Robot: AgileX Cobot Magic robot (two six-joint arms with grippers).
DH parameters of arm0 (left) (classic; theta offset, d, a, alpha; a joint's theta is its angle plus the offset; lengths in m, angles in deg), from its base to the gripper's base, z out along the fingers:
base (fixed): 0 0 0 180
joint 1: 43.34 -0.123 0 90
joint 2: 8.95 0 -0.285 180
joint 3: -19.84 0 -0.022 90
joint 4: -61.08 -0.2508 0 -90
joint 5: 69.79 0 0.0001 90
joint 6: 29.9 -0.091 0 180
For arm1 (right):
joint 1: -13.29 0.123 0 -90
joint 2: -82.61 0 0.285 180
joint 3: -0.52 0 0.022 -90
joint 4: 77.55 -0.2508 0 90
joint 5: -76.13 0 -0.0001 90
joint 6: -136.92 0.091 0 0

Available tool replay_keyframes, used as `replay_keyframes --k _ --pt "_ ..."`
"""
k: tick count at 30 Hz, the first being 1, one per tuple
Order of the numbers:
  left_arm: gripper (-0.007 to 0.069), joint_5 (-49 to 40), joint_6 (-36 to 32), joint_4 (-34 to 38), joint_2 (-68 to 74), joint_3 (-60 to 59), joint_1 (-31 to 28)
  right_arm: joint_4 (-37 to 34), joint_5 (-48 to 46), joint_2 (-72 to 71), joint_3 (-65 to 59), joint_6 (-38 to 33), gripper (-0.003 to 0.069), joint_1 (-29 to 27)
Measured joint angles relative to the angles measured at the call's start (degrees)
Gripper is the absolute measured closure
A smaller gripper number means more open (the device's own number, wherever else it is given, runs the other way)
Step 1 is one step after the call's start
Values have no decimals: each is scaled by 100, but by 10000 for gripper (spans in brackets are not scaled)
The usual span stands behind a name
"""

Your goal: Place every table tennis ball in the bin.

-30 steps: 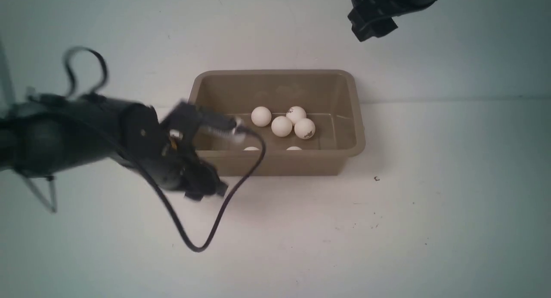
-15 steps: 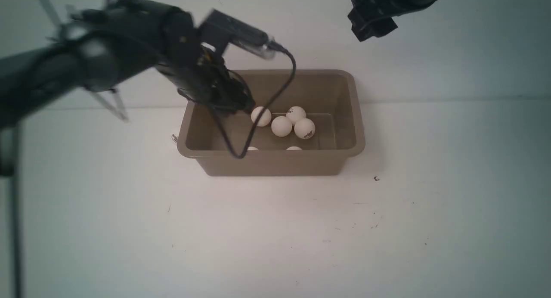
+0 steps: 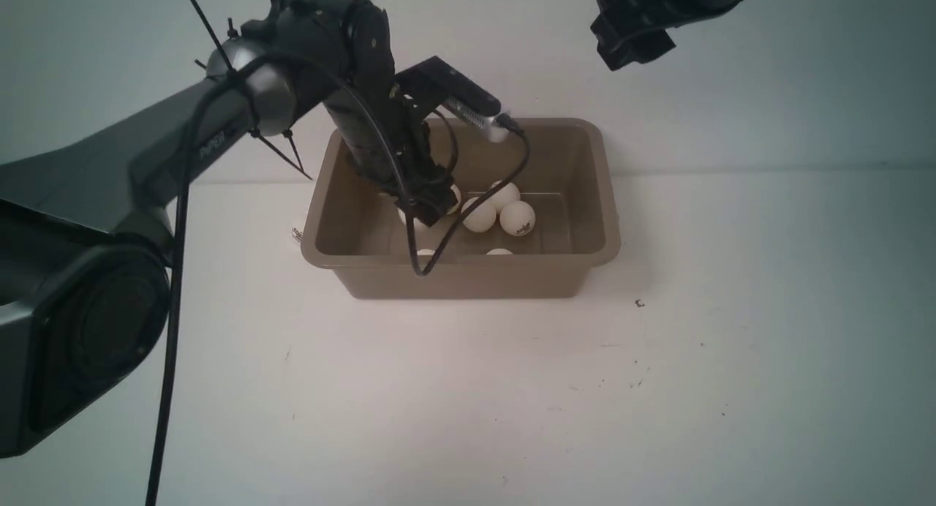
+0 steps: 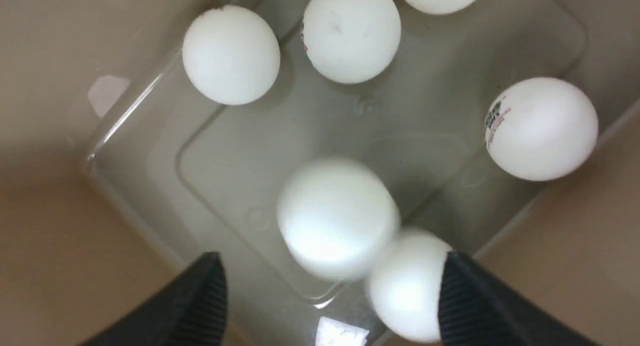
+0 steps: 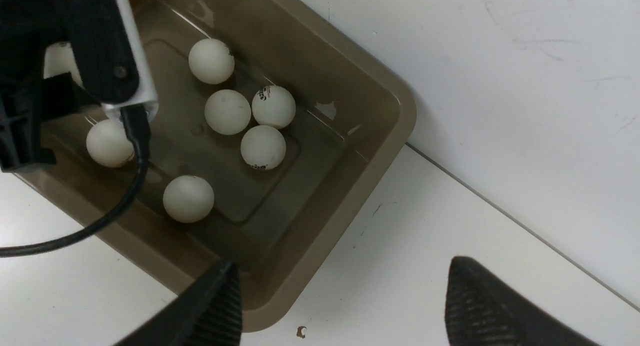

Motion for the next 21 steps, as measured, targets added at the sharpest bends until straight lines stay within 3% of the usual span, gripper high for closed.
replay_keyframes --k 7,11,15,21 --pt "132 -755 -460 -246 -473 79 -78 5 0 0 0 0 162 0" --pt "173 -761 -763 212 -1095 120 -625 64 0 0 0 0 162 -2" --pt "178 -923 -1758 1217 -1360 111 -1643 85 0 0 0 0 162 -2" --pt "178 -922 -3877 2806 -1288 -478 -2995 90 0 0 0 0 162 -2"
